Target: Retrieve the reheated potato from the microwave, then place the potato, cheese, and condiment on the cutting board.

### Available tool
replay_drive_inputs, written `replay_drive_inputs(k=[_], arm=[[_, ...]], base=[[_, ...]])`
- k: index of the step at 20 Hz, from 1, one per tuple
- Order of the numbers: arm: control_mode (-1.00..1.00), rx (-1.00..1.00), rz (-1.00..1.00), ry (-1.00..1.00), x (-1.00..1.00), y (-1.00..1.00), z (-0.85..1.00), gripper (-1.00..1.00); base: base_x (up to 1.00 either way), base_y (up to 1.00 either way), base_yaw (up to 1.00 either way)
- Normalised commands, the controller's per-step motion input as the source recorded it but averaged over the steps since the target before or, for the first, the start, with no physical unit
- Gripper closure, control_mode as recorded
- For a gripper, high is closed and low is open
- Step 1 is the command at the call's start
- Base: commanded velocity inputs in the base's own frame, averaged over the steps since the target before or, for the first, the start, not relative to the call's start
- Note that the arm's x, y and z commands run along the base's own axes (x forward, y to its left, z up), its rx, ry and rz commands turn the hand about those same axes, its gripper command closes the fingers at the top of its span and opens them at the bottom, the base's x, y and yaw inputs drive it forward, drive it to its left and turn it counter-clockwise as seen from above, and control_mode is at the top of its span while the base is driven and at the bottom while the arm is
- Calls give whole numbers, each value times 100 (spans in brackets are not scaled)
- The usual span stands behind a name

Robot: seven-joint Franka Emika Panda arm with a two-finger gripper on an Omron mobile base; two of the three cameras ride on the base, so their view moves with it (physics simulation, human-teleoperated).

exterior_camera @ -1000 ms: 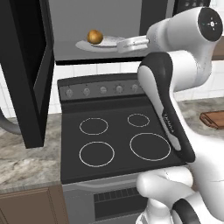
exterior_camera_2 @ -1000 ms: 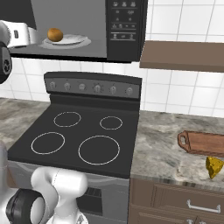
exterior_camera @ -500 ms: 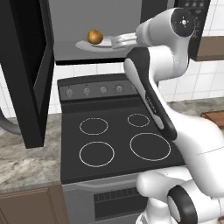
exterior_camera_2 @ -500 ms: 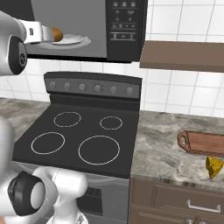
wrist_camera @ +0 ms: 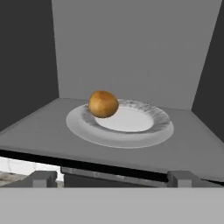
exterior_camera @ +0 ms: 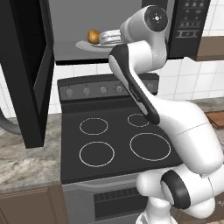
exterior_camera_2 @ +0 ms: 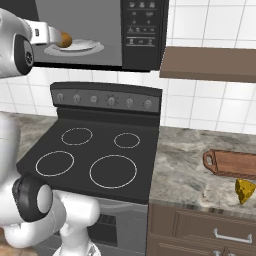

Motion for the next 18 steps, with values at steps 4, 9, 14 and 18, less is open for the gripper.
replay_drive_inputs(k=[4, 9, 14, 18], arm=[[-100, 0, 0, 0, 35, 18, 5, -100], [-100, 0, -2, 1, 42, 3, 0, -100], [-100, 0, -1, 2, 41, 15, 0, -100], [-100, 0, 0, 4, 38, 18, 0, -100]], base=[[0, 0, 0], [0, 0, 0], [0, 0, 0], [0, 0, 0]])
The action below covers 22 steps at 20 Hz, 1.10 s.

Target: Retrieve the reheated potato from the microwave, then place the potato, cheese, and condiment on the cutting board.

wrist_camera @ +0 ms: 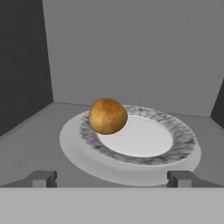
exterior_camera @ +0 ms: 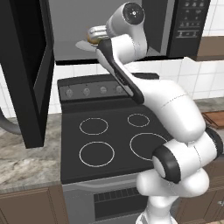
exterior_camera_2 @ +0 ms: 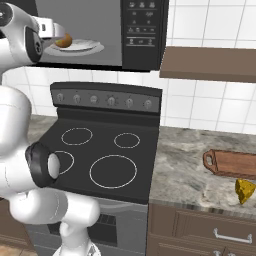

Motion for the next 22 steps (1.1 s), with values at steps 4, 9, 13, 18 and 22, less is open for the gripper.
replay_drive_inputs(k=[4, 9, 13, 18, 22], arm=[[-100, 3, 0, 10, 46, 11, 0, -100], [-100, 1, 0, 5, 38, 3, -1, -100], [-100, 0, 0, 0, 36, 5, 0, -100], [-100, 0, 0, 0, 17, 12, -7, -100], [-100, 0, 0, 0, 25, 10, -6, -100]], base=[[0, 0, 0], [0, 0, 0], [0, 0, 0], [0, 0, 0], [0, 0, 0]])
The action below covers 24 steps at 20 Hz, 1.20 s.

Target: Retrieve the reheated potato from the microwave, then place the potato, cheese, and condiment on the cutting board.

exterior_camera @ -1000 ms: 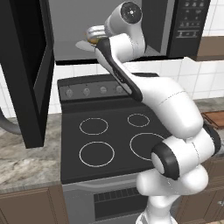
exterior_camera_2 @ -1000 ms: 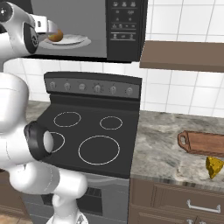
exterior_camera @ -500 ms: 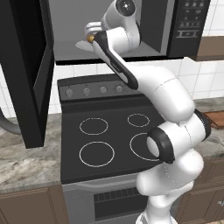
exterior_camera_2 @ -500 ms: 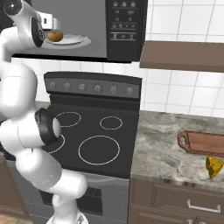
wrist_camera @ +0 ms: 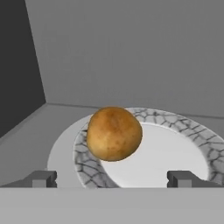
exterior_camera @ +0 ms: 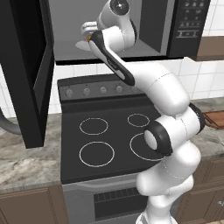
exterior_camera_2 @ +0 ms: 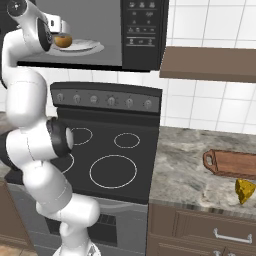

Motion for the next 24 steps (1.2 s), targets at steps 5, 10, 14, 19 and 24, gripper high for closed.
replay_drive_inputs(k=[5, 10, 14, 19, 24], arm=[[-100, 0, 0, 0, 32, 1, -8, -100], [-100, 0, 0, 0, 27, 2, -7, -100], [-100, 0, 0, 0, 17, 10, 0, -100], [-100, 0, 0, 0, 16, 7, -2, -100], [-100, 0, 0, 0, 12, 0, -7, -100]], base=[[0, 0, 0], [0, 0, 0], [0, 0, 0], [0, 0, 0], [0, 0, 0]])
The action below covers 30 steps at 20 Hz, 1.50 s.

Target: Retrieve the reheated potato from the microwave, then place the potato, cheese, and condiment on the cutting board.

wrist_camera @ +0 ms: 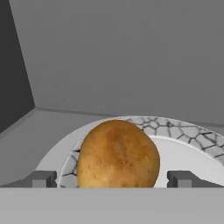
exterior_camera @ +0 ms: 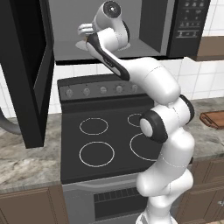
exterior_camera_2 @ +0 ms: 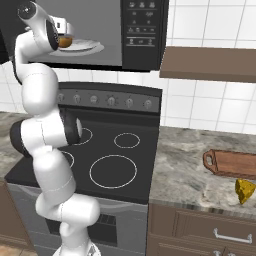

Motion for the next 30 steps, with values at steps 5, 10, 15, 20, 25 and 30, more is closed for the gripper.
replay_drive_inputs(k=[5, 10, 15, 20, 25, 30], arm=[[-100, 0, 0, 0, 13, 0, -5, -100], [-100, 0, 0, 0, 11, 0, -9, -100], [-100, 0, 0, 0, 18, 0, -11, -100], [-100, 0, 0, 2, 21, 0, -2, -100], [-100, 0, 0, 3, 12, 0, -7, -100], [-100, 0, 0, 5, 10, 0, -16, -100]], base=[[0, 0, 0], [0, 0, 0], [0, 0, 0], [0, 0, 0], [0, 0, 0], [0, 0, 0]])
